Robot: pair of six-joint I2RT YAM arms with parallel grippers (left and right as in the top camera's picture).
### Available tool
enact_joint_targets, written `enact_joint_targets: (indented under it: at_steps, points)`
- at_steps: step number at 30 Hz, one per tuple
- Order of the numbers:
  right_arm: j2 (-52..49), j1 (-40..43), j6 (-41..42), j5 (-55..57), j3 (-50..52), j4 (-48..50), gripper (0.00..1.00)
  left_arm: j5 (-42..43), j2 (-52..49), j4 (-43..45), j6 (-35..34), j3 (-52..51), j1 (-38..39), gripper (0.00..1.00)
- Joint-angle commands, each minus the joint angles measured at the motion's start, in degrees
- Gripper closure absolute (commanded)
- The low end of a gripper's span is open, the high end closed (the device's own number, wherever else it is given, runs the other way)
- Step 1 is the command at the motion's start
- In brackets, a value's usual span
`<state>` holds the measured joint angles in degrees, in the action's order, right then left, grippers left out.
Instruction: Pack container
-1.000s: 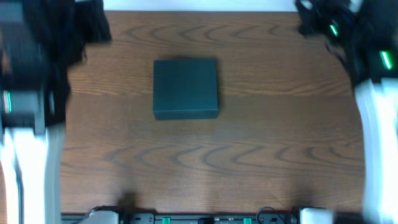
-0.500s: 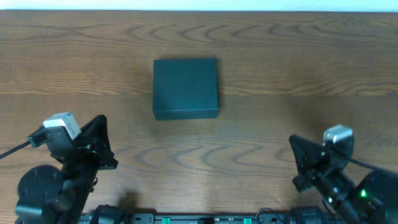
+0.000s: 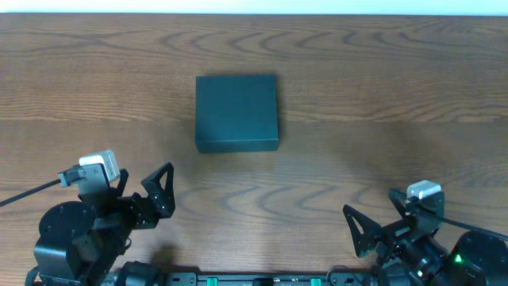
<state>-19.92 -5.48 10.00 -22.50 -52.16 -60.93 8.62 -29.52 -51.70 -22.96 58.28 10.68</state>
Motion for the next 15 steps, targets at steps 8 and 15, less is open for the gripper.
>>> enact_joint_targets:
  at_steps: [8, 15]
  points:
    - [0.11, -0.83, 0.46, -0.42, -0.26, -4.92, 0.01, 0.2, 0.02, -12.57, -0.37, -0.11, 0.22, 0.05]
    - [0.11, -0.83, 0.46, -0.42, -0.26, -5.77, 0.01, -7.21, 0.94, -14.16, 0.02, -0.17, 0.42, 0.05]
